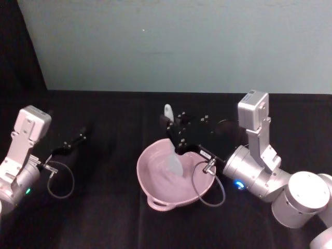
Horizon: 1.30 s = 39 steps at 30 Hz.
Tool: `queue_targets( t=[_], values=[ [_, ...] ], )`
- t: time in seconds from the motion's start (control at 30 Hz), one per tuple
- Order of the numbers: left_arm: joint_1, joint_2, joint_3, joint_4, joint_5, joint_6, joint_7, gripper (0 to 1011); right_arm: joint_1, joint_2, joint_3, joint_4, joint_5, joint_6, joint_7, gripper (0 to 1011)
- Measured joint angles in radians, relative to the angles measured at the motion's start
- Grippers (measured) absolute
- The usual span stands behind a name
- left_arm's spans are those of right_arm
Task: Use the one hand to pick up the spoon and stir the clear water in the bowl.
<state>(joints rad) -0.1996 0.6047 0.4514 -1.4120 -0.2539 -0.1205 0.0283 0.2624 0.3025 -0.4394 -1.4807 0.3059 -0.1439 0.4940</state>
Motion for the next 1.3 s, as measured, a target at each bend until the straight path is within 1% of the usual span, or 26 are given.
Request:
queue_targets(
  t=[0.17, 0.27, 0.37, 0.4, 0.5, 0.57, 0.6, 0.7, 0.73, 0.8, 1.0, 1.13, 1.17, 1.3],
  values=[
    [0.0, 0.0, 0.0, 0.0, 0.0, 0.0, 0.0, 1005, 0.011, -0.008, -0.028, 0.01, 0.017, 0.004, 0.026, 116],
    [0.0, 0.0, 0.0, 0.0, 0.0, 0.0, 0.0, 1005, 0.02, -0.015, -0.039, 0.019, 0.019, -0.003, 0.033, 116],
    [0.0, 0.0, 0.0, 0.0, 0.0, 0.0, 0.0, 1005, 0.039, -0.033, -0.055, 0.045, 0.023, -0.018, 0.037, 116],
    [0.0, 0.0, 0.0, 0.0, 0.0, 0.0, 0.0, 1005, 0.039, -0.033, -0.055, 0.045, 0.023, -0.018, 0.037, 117],
    [0.0, 0.0, 0.0, 0.0, 0.0, 0.0, 0.0, 1005, 0.059, -0.053, -0.065, 0.079, 0.021, -0.032, 0.036, 117],
    [0.0, 0.0, 0.0, 0.0, 0.0, 0.0, 0.0, 1005, 0.074, -0.068, -0.069, 0.104, 0.015, -0.043, 0.028, 116],
    [0.0, 0.0, 0.0, 0.0, 0.0, 0.0, 0.0, 1005, 0.082, -0.076, -0.07, 0.12, 0.004, -0.053, 0.015, 117],
    [0.0, 0.0, 0.0, 0.0, 0.0, 0.0, 0.0, 1005, 0.09, -0.087, -0.069, 0.141, -0.022, -0.075, -0.011, 117],
    [0.0, 0.0, 0.0, 0.0, 0.0, 0.0, 0.0, 1005, 0.095, -0.094, -0.067, 0.153, -0.041, -0.087, -0.03, 117],
    [0.0, 0.0, 0.0, 0.0, 0.0, 0.0, 0.0, 1005, 0.099, -0.1, -0.061, 0.163, -0.066, -0.097, -0.053, 117],
    [0.0, 0.0, 0.0, 0.0, 0.0, 0.0, 0.0, 1005, 0.1, -0.103, -0.04, 0.171, -0.108, -0.105, -0.088, 117],
    [0.0, 0.0, 0.0, 0.0, 0.0, 0.0, 0.0, 1005, 0.086, -0.093, -0.02, 0.154, -0.125, -0.103, -0.097, 116],
    [0.0, 0.0, 0.0, 0.0, 0.0, 0.0, 0.0, 1005, 0.086, -0.093, -0.02, 0.154, -0.125, -0.103, -0.097, 116],
    [0.0, 0.0, 0.0, 0.0, 0.0, 0.0, 0.0, 1005, 0.057, -0.063, -0.003, 0.102, -0.137, -0.085, -0.096, 116]
  ],
)
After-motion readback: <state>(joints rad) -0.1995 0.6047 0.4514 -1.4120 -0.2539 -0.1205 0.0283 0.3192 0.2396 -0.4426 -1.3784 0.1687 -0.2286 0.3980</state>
